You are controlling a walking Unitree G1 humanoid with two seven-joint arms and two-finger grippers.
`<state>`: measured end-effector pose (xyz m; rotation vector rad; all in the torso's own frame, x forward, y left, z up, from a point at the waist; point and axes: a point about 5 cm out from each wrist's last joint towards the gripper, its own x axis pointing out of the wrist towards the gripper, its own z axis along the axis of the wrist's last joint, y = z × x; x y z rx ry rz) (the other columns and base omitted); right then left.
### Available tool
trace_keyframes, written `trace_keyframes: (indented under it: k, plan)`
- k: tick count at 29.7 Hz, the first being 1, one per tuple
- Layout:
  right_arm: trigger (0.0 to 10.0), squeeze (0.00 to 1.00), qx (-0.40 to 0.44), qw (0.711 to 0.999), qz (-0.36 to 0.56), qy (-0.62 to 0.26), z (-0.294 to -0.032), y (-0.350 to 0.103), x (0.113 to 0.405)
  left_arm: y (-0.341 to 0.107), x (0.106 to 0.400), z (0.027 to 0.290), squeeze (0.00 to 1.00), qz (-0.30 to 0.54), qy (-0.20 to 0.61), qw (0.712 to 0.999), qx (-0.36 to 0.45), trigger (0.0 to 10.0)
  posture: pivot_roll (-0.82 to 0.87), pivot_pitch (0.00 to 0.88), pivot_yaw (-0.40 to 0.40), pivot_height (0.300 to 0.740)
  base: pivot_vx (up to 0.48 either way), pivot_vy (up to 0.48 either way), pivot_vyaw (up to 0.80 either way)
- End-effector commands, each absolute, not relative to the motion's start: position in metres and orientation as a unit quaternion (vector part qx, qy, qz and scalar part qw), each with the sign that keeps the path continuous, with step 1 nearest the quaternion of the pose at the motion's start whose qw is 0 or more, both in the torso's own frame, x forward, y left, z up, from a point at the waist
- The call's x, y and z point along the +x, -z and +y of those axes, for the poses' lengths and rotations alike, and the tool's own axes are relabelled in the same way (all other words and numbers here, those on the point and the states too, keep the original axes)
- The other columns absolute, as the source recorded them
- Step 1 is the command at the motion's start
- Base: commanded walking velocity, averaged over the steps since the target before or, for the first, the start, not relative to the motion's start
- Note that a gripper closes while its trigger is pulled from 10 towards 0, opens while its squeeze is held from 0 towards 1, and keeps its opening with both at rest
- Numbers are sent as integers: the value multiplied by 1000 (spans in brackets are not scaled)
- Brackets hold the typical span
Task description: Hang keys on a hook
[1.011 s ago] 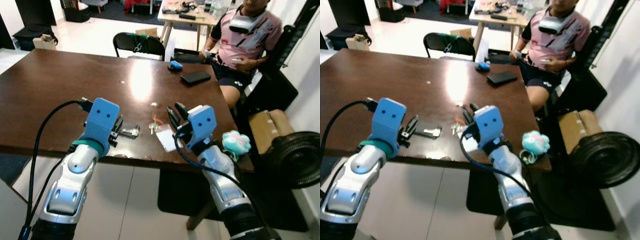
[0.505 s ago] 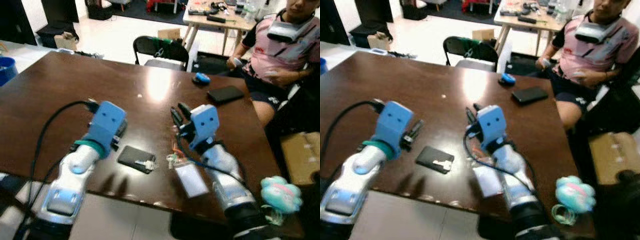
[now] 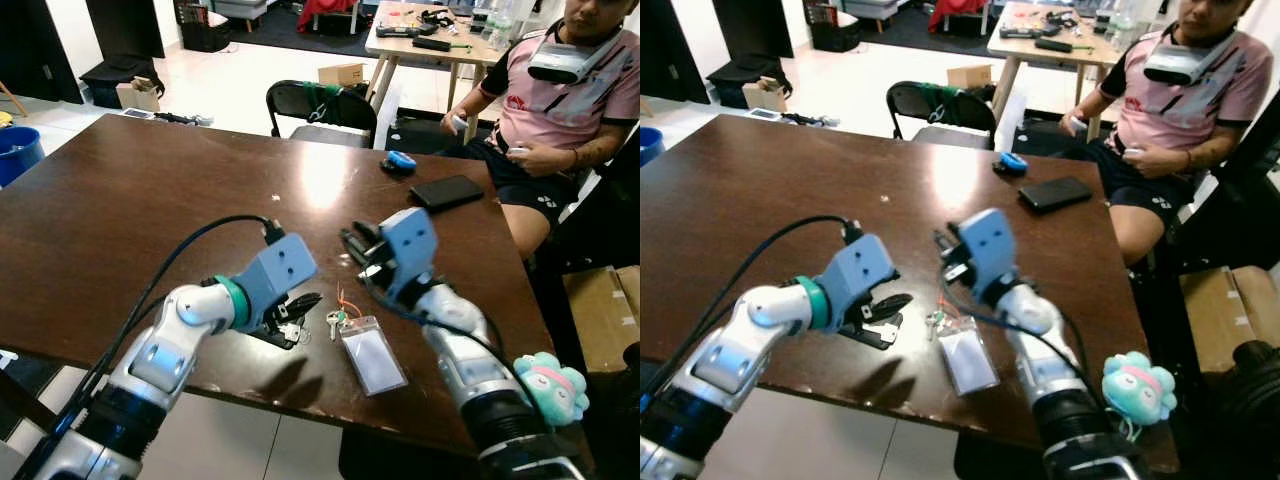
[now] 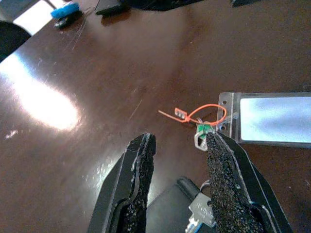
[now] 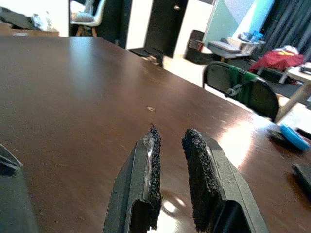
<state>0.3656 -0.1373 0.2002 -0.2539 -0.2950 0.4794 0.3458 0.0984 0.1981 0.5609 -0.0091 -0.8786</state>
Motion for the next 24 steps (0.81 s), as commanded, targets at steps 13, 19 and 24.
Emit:
trace_keyframes:
  k: [13,19,24]
  plan:
    - [10000,0,-145,942,-132,-271,-124,-186,356,-188,356,54,0,-27,506,792,341,10000,-17,103,189,740,0,0,0]
    - [10000,0,-171,925,-117,-319,-126,-185,351,-180,350,93,0,17,514,793,327,10000,-28,108,182,740,0,0,0]
    - [10000,0,-129,932,-118,-317,-139,-196,359,-188,354,123,0,68,561,775,284,10000,53,112,120,740,0,0,0]
